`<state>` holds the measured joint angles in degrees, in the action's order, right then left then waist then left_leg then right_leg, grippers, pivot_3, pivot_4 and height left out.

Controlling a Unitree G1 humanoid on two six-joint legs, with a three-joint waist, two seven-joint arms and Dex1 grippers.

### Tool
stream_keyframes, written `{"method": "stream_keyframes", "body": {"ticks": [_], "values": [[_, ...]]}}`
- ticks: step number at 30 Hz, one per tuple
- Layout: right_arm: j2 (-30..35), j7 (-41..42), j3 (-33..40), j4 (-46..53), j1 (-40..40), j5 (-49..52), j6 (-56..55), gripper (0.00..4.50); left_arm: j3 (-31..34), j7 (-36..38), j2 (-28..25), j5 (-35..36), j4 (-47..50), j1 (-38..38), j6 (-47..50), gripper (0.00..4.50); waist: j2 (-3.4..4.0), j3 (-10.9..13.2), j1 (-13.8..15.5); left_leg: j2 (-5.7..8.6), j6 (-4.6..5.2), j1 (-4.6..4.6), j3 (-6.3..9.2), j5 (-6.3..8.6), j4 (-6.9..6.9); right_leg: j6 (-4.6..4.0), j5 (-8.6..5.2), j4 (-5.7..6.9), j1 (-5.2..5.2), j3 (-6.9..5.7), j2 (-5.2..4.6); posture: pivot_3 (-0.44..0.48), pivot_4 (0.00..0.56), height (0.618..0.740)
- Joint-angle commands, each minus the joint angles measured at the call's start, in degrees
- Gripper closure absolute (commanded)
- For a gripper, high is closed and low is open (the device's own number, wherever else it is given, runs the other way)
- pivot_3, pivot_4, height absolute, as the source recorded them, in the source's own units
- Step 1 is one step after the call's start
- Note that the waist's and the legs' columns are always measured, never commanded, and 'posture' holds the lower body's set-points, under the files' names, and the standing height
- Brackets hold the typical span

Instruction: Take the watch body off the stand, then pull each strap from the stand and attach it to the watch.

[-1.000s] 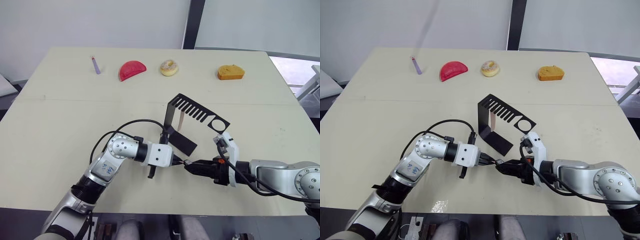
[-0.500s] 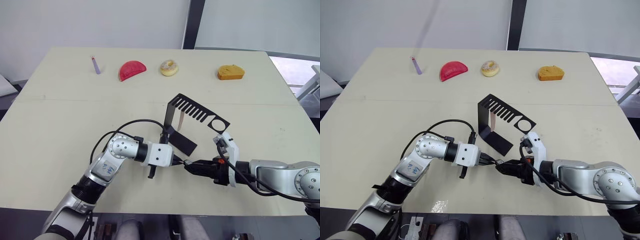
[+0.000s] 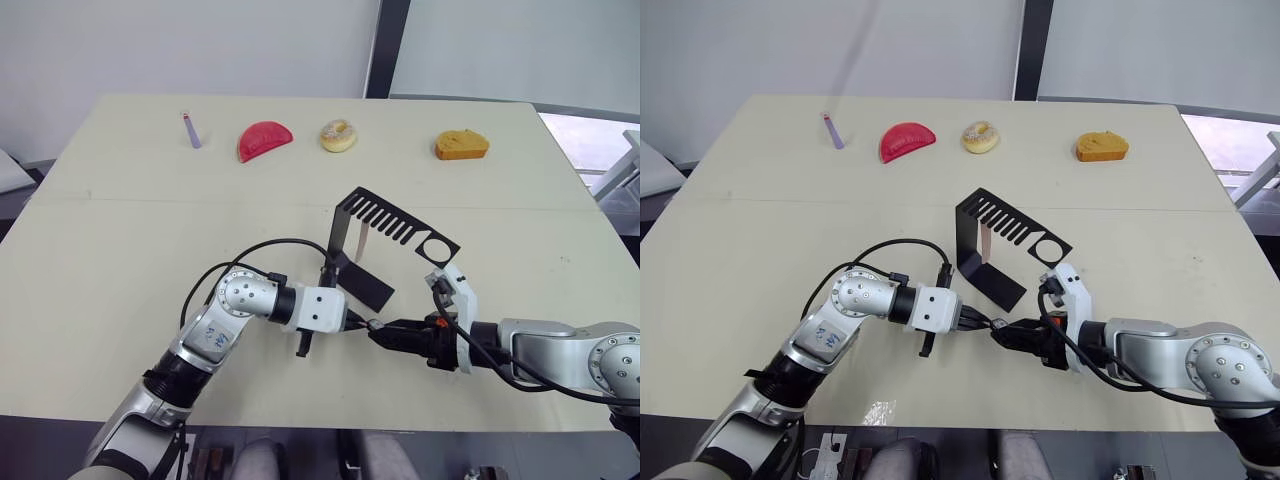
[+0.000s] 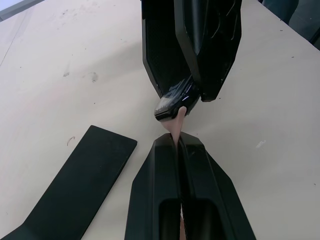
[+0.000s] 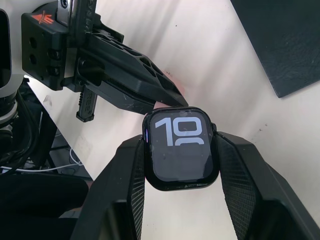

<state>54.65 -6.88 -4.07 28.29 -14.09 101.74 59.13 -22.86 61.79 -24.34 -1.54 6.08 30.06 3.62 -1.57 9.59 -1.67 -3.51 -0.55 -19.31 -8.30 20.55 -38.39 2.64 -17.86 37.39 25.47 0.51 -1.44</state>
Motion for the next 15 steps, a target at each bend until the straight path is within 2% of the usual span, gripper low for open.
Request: {"method": "stream_keyframes", "body": {"ticks": [1,11,13,15], "values": [[-0.9,1.7,-1.0,4.7,-1.3,2.7,-0.1,2.90,-1.4,-0.9,2.7,1.2,2.2,1.6,-0.9,4.50,0.00,0.0,0.0,0.00,0.00,0.00,0.00,0.00,0.00,0.00,0.00,0.00,0.00,0.00,0.00,0.000,0.150,0.737],[-1.1,2.0,-0.9,4.7,-1.0,2.0,-0.2,2.90,-1.3,-1.0,2.6,1.1,2.2,1.4,-0.9,4.50,0.00,0.0,0.0,0.00,0.00,0.00,0.00,0.00,0.00,0.00,0.00,0.00,0.00,0.00,0.00,0.000,0.150,0.737],[-1.1,2.0,-0.7,4.9,-0.7,1.8,-0.2,2.90,-0.9,-0.3,2.1,2.1,2.9,1.1,1.9,4.50,0.00,0.0,0.0,0.00,0.00,0.00,0.00,0.00,0.00,0.00,0.00,0.00,0.00,0.00,0.00,0.000,0.150,0.737],[-0.9,2.2,-0.4,5.1,-0.2,1.5,-0.4,2.90,0.1,1.0,0.3,3.1,4.2,0.5,3.6,3.86,0.00,0.0,0.0,0.00,0.00,0.00,0.00,0.00,-0.01,0.00,0.00,0.00,0.00,0.00,0.00,0.000,0.150,0.737]]}}
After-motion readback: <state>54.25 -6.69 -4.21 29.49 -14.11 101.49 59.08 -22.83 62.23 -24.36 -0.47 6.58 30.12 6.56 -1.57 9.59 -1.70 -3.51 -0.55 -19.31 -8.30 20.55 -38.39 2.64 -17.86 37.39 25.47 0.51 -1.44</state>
